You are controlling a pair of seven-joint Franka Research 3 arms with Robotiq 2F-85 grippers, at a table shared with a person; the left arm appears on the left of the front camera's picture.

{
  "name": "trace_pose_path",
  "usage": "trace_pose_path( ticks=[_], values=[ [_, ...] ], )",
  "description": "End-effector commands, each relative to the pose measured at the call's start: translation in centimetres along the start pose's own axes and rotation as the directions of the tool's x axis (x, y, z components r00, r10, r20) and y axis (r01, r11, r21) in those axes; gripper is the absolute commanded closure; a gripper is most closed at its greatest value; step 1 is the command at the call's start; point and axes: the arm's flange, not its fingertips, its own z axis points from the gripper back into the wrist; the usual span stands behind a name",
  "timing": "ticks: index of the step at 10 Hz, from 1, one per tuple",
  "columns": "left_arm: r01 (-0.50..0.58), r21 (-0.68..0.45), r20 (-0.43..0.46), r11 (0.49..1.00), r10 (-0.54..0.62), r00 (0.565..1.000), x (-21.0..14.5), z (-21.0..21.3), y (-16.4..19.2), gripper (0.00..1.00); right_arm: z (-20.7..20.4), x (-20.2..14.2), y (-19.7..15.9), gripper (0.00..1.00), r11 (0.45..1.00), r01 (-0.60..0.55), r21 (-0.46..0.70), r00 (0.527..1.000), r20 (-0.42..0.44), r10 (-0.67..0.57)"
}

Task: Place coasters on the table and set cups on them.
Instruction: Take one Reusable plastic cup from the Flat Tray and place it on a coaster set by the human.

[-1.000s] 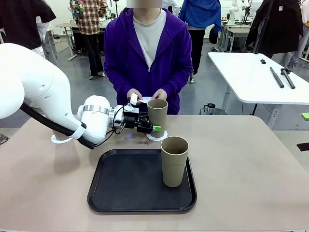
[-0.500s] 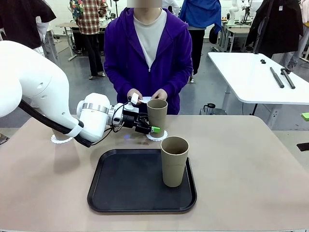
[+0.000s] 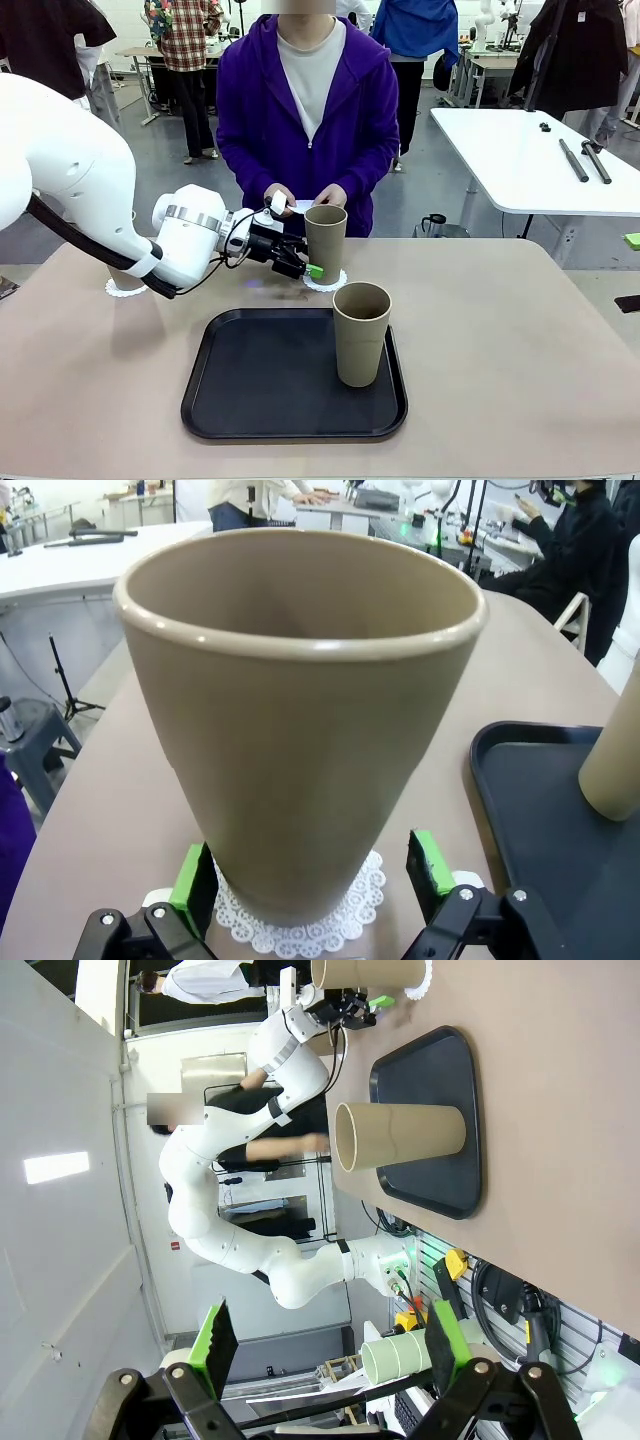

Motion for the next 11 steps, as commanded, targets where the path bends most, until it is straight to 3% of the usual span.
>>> trace_pose_path(
  ticks=[1, 4, 5, 7, 8, 11],
  values=[
    [-0.021, -0.003, -0.085, 1.0, 0.021, 0.996, 0.9, 1.2, -0.8, 0.0, 0.0, -0.1, 0.1, 0.0, 1.0, -0.001, 0.011, 1.0, 0.001, 0.001],
    [-0.052, 0.073, -0.327, 0.996, 0.073, 0.942, 5.1, 5.2, -4.1, 0.0, 0.0, -0.1, 0.1, 0.0, 1.0, -0.001, 0.011, 1.0, 0.001, 0.001],
    [-0.101, 0.117, -0.44, 0.988, 0.142, 0.887, 7.3, 6.5, -6.2, 0.0, 0.0, -0.1, 0.1, 0.0, 1.0, -0.001, 0.011, 1.0, 0.001, 0.001],
    [-0.096, 0.233, -0.605, 0.968, 0.221, 0.765, 11.9, 8.6, -9.7, 0.0, 0.0, -0.1, 0.1, 0.0, 1.0, -0.001, 0.011, 1.0, 0.001, 0.001],
    [-0.093, 0.265, -0.651, 0.96, 0.249, 0.717, 13.5, 9.4, -11.0, 0.0, 0.0, -0.1, 0.1, 0.0, 1.0, -0.001, 0.011, 1.0, 0.001, 0.001],
    [-0.033, 0.308, -0.717, 0.951, 0.254, 0.649, 18.4, 10.6, -14.1, 0.0, 0.0, -0.1, 0.1, 0.0, 1.0, -0.001, 0.011, 1.0, 0.001, 0.001]
  ],
)
